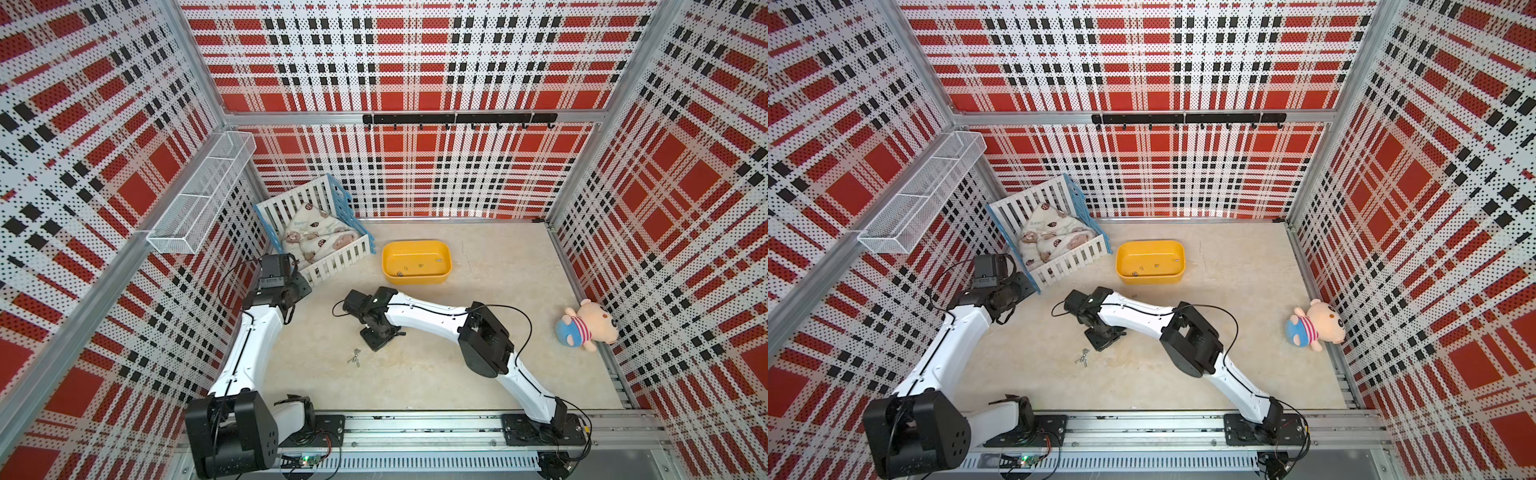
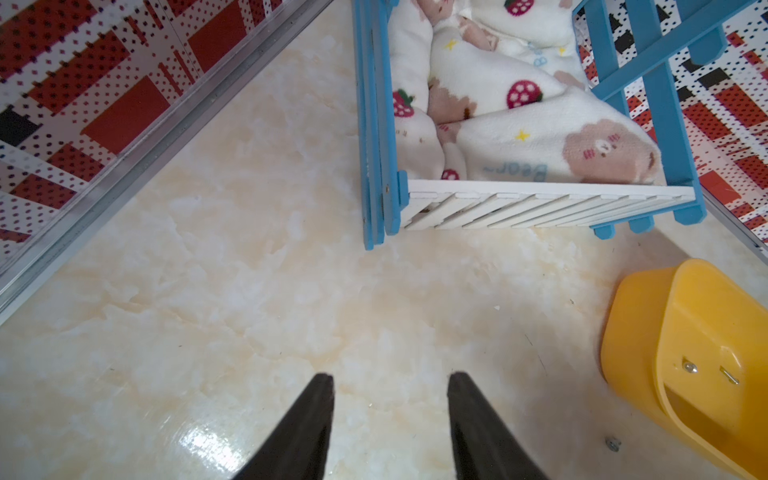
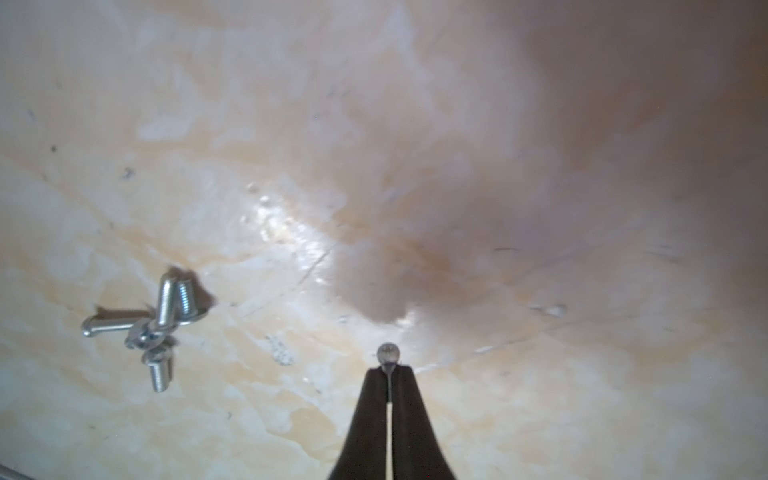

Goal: Put the screws on the desktop into the storage box
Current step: Pick up the screw from the center of the board, then place the screw in the storage box.

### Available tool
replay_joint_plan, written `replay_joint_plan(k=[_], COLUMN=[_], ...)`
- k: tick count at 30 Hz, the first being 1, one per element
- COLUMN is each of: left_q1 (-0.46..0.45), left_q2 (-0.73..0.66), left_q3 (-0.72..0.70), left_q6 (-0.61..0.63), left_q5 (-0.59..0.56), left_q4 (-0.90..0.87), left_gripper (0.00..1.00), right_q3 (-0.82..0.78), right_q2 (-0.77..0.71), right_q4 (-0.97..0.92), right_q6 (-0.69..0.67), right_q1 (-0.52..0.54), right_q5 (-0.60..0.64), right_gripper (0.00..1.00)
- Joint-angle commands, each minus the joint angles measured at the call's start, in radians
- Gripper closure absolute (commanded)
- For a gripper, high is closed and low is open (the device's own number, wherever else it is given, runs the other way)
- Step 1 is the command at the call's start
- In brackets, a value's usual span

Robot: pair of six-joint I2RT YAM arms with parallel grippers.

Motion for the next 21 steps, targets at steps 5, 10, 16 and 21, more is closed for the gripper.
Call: replay_joint_plan(k=[5,10,16,21], left_q1=[-0.021,-0.081,-0.141,-0.175], left_q2=[-0.027,-0.028,-0.034,-0.035], left_q3=[-0.016,-0.019,-0.029,-0.018], left_q6=[-0.004,-0.015,-0.037,-0.052], left_q5=[0.007,-0.010,-0.032,-0.043], left_q4=[0.020,0.015,0.006,-0.002], left_gripper=[0.49,0.49,0.49,0.49], right_q3=[0.035,0.060,0.179,0.325], right_q2=[-0.136,-0.151,-0.083,0.031], right_q4=[0.020,0.060,0.063,0.030], right_q6=[-0.006,-0.007,-0.004,0.002], right_q1=[-0.159,-0.275,-0.373,-0.433], right_q5=[0.099,0.101,0.109,0.106], right_gripper=[1.00,1.00,1.00,1.00])
